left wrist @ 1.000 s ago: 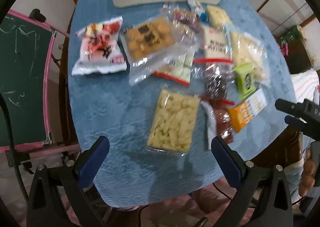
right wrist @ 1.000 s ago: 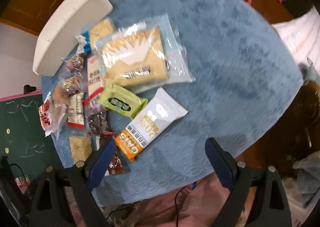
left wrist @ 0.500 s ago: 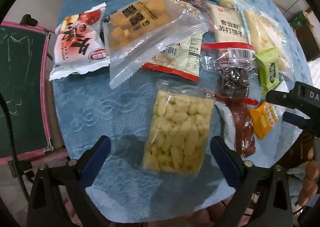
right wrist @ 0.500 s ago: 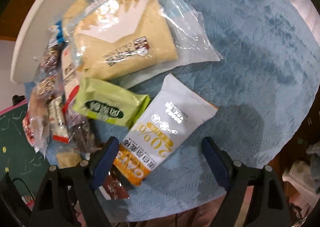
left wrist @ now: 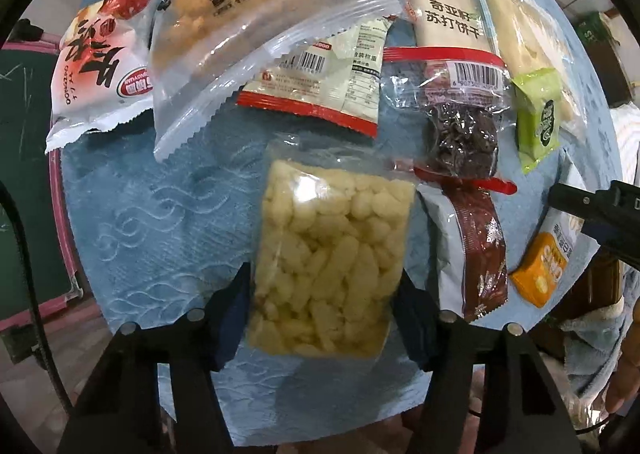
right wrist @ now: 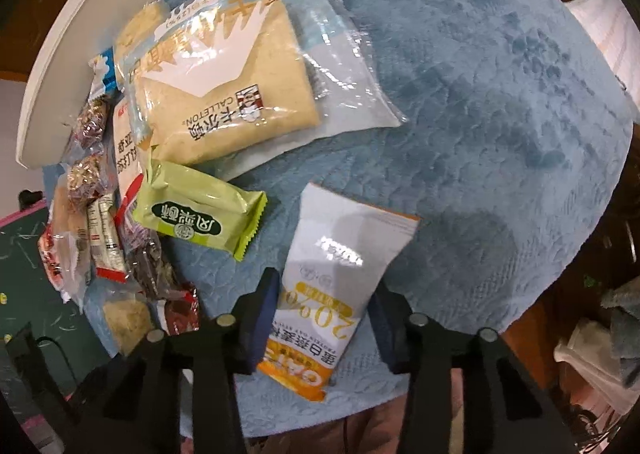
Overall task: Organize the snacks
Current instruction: 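Grasp the white OATS bar with the right tool while the left tool grasps the clear corn-snack bag, then carry both snacks into the white bin and open both tools to release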
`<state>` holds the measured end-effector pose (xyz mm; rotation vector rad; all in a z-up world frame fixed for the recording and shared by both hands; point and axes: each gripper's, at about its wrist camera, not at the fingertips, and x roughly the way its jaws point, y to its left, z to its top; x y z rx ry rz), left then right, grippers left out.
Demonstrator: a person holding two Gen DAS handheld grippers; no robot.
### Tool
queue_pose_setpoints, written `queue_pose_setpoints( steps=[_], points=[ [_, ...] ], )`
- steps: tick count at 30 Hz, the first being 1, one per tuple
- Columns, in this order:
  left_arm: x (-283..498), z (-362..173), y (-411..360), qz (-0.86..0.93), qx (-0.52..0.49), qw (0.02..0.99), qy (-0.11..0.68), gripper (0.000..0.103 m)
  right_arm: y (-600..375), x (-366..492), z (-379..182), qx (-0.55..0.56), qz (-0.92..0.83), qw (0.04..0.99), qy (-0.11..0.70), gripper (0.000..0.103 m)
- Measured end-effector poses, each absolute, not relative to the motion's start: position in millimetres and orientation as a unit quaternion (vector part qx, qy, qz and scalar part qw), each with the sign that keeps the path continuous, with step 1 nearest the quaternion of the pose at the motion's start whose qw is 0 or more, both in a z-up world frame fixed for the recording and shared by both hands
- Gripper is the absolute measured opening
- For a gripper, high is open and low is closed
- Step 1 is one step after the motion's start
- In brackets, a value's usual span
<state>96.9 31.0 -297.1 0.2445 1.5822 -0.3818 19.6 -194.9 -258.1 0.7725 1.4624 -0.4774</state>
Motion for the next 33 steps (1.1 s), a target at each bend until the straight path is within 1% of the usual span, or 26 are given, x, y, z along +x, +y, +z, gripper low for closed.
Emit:
queue_pose_setpoints(
  steps=[4,7,11,16,23,26,29,33],
  points=[
    [94.5,-285.9,27.3,-0.178,0.116,0.679,0.703,0.062,-201.6,3.9,-241.0,0.341,-0.210,0.661,0.634,0.042],
    [92.6,-265.9,24.5,-0.191,0.138,0.694,0.680,0.062,-201.2,1.3,-220.4,0.335,-0.205,0.677,0.623,0.042],
    [97.4,-223.7,26.8,-0.212,0.139,0.726,0.639,0.062,-199.8,5.8,-184.6,0.315,-0.198,0.709,0.599,0.042],
    [115.9,-164.4,26.1,-0.229,0.104,0.771,0.585,0.062,-189.0,22.5,-121.8,0.265,-0.178,0.768,0.556,0.042],
    [157.4,-69.4,43.3,-0.233,0.023,0.843,0.484,0.062,-156.4,81.9,-42.5,0.149,-0.124,0.850,0.489,0.042],
    [183.8,-40.2,40.5,-0.210,0.004,0.867,0.452,0.062,-155.5,119.0,-19.0,0.111,-0.091,0.873,0.466,0.043],
    [209.4,-23.5,24.3,-0.175,0.013,0.888,0.425,0.062,-160.8,157.6,-8.2,0.093,-0.068,0.886,0.450,0.043],
    [256.2,-32.3,3.4,-0.137,0.036,0.892,0.429,0.062,-167.9,219.4,-7.9,0.086,-0.041,0.893,0.440,0.043]
  ],
)
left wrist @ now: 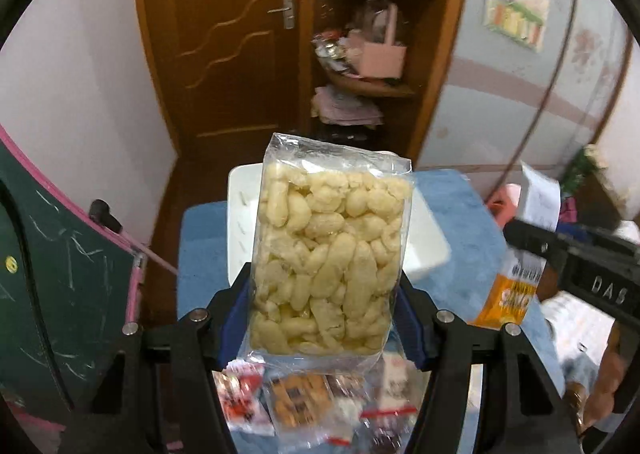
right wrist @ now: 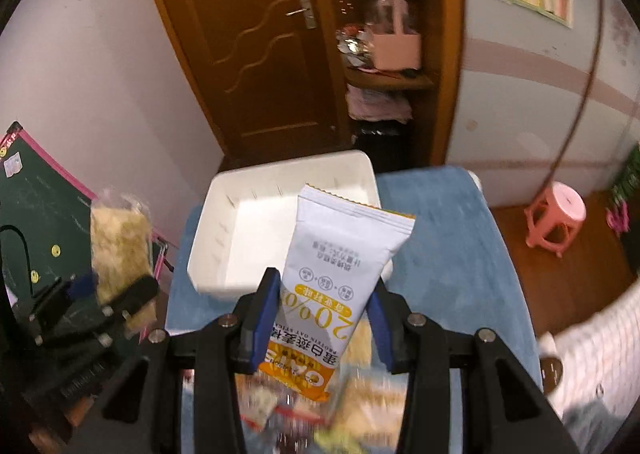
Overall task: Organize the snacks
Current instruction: 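Carry both snacks into the white bin and open both tools to release, then withdraw both tools from the bin back over the snacks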
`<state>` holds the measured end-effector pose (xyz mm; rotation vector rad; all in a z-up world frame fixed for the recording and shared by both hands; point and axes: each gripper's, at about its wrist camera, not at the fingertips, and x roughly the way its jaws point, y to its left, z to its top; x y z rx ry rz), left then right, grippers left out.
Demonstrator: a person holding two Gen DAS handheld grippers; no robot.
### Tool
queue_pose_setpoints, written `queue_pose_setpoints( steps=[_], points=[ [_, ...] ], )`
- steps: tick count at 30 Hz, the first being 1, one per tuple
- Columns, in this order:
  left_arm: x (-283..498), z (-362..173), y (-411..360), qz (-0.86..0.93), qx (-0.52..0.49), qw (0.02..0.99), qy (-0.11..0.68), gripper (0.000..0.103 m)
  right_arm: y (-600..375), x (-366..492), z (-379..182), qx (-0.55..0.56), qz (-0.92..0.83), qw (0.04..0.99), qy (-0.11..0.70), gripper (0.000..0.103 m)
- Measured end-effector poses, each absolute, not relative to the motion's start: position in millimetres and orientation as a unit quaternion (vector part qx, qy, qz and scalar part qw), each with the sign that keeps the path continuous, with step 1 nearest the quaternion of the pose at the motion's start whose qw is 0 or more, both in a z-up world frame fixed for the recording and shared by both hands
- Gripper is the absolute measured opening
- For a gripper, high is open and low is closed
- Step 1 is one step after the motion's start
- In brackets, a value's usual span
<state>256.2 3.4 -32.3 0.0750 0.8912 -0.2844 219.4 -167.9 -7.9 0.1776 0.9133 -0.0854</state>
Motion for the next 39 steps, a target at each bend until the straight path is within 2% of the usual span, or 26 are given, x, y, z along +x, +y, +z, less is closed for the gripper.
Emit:
queue_pose_setpoints(
  steps=[5,11,12,14,15,19,25,39],
  points=[
    [321.1,-59.2,-15.1,-0.107,0.016,0.872,0.478,0.062,-179.8,297.9,-39.3,0.076,-0.031,0.883,0.461,0.043],
    [363.4,-101.5,-26.8,-0.067,0.006,0.860,0.506,0.063,-196.7,352.5,-93.4,0.075,-0.022,0.851,0.519,0.044],
    [366.6,-106.8,-28.0,-0.065,0.004,0.857,0.512,0.066,-197.4,359.7,-100.7,0.079,-0.012,0.846,0.527,0.045],
    [376.2,-121.7,-26.1,-0.052,-0.010,0.841,0.538,0.094,-195.7,369.7,-112.7,0.080,0.003,0.837,0.541,0.048],
    [377.3,-126.5,-22.3,-0.048,-0.019,0.836,0.546,0.094,-194.5,371.8,-116.3,0.077,0.006,0.834,0.546,0.054],
    [377.1,-136.7,-9.4,-0.052,-0.067,0.822,0.563,0.094,-192.8,370.0,-121.3,0.074,0.020,0.835,0.545,0.057],
    [360.5,-130.4,4.2,-0.038,-0.076,0.829,0.554,0.094,-193.3,354.5,-110.2,0.062,0.020,0.843,0.534,0.057],
    [267.1,-49.1,11.2,-0.049,-0.016,0.881,0.469,0.094,-168.0,258.9,-34.8,0.037,-0.018,0.878,0.476,0.057]
  ],
)
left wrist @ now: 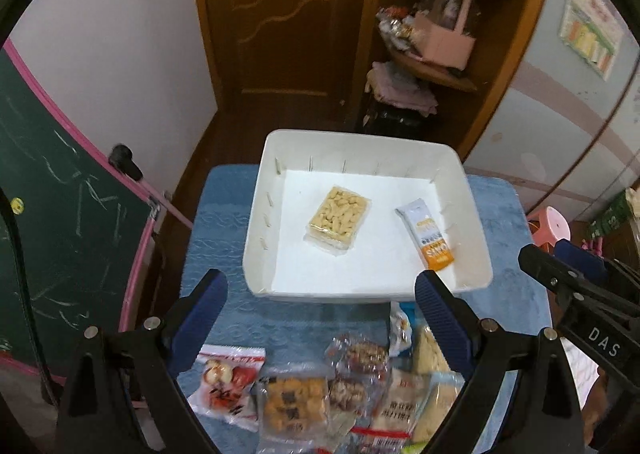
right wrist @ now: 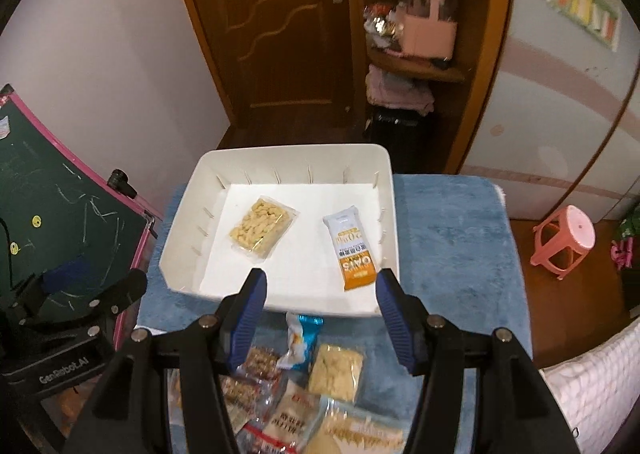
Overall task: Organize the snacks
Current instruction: 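Withdraw both tools from the bin back over the snacks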
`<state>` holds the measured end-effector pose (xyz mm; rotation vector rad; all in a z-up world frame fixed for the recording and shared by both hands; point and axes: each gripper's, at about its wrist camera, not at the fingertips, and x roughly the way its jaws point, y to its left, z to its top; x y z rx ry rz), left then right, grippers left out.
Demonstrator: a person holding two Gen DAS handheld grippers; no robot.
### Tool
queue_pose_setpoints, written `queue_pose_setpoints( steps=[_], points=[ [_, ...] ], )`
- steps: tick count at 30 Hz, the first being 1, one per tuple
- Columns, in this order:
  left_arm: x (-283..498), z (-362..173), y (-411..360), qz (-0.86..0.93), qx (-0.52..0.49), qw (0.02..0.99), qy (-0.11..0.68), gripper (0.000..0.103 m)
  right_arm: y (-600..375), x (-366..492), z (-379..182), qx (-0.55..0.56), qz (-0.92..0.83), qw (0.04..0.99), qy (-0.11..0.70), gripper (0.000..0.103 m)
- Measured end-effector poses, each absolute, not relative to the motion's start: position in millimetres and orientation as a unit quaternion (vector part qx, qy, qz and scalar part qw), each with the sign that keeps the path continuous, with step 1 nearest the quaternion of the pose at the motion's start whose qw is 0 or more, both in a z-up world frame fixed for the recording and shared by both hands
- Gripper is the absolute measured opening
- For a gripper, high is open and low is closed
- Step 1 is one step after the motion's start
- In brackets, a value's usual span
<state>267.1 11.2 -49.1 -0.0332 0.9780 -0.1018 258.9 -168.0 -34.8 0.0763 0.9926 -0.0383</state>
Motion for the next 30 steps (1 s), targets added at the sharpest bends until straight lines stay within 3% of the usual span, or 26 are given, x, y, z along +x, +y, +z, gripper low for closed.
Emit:
queue_pose_setpoints(
  steps=[11,18,30],
  points=[
    [166.9,-5.6,39.2,-0.074,0.014,0.892,0.447,0.094,-158.1,149.1,14.9,0.002,-0.076,0.909,0.409,0.058],
    [117.8,5.2,63.9,-0.086,0.001,0.900,0.427,0.094,-158.0,93.2,34.5,-0.027,-0.095,0.926,0.363,0.072],
    [86.5,-45.9,73.9,-0.084,0.007,0.875,0.477,0.094,-163.5,52.8,-14.7,-0.020,-0.050,0.906,0.421,0.072]
  ],
)
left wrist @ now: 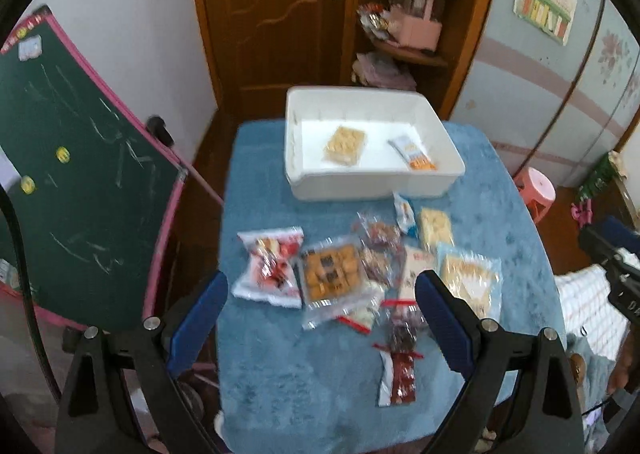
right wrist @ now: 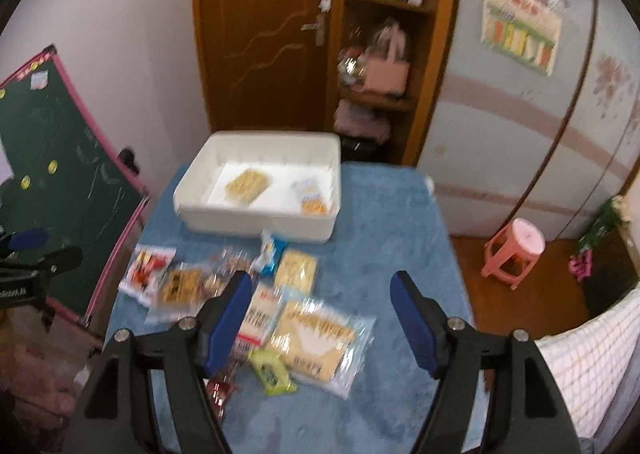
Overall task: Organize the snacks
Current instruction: 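Withdraw both tools from the bin back over the snacks, then grasp the green pastry with the right tool while the left tool grasps the dark red snack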
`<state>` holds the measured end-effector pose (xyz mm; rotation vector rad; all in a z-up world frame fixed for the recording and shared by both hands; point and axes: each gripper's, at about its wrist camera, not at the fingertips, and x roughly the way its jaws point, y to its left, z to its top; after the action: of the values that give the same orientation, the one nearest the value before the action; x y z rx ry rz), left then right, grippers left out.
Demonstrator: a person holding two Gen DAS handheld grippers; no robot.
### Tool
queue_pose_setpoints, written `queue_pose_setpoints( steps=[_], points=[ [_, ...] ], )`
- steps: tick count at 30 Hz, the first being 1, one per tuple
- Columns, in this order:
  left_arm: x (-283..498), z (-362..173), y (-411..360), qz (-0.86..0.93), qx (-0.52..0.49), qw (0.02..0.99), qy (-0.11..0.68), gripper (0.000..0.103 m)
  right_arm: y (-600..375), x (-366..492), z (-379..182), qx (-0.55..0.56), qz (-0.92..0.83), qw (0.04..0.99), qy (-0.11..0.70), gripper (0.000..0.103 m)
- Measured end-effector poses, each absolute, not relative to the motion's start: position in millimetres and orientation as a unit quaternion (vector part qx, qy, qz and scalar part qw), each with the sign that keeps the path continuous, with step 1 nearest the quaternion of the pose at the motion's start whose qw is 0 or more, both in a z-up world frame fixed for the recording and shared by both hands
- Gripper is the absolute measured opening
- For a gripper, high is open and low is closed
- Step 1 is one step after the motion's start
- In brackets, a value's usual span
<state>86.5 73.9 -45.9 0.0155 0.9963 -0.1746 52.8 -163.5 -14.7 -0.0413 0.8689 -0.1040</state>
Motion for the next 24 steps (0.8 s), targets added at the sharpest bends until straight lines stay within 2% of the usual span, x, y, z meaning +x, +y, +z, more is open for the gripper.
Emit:
queue_pose_setpoints(
  steps=[7,15,22,24],
  points=[
    [59.5,-110.6,46.9,-0.128,0.036,0.845,0.517,0.094,-156.3,36.9,-78.7,-0.028,-0.004,0.882,0.470,0.072],
    [37.5,-215.1,11.6,-0.153,0.067,0.786,0.595,0.094,-141.0,23.6,-155.0,-0.057,0.014,0.858,0.511,0.072],
    [34.4,-248.0,-10.2,-0.166,0.073,0.760,0.624,0.094,-141.5,22.2,-199.6,-0.032,0.021,0.833,0.553,0.069],
    [34.3,-256.8,-18.1,-0.174,0.074,0.750,0.633,0.094,-140.8,23.9,-207.1,-0.026,0.027,0.829,0.557,0.065]
  ],
)
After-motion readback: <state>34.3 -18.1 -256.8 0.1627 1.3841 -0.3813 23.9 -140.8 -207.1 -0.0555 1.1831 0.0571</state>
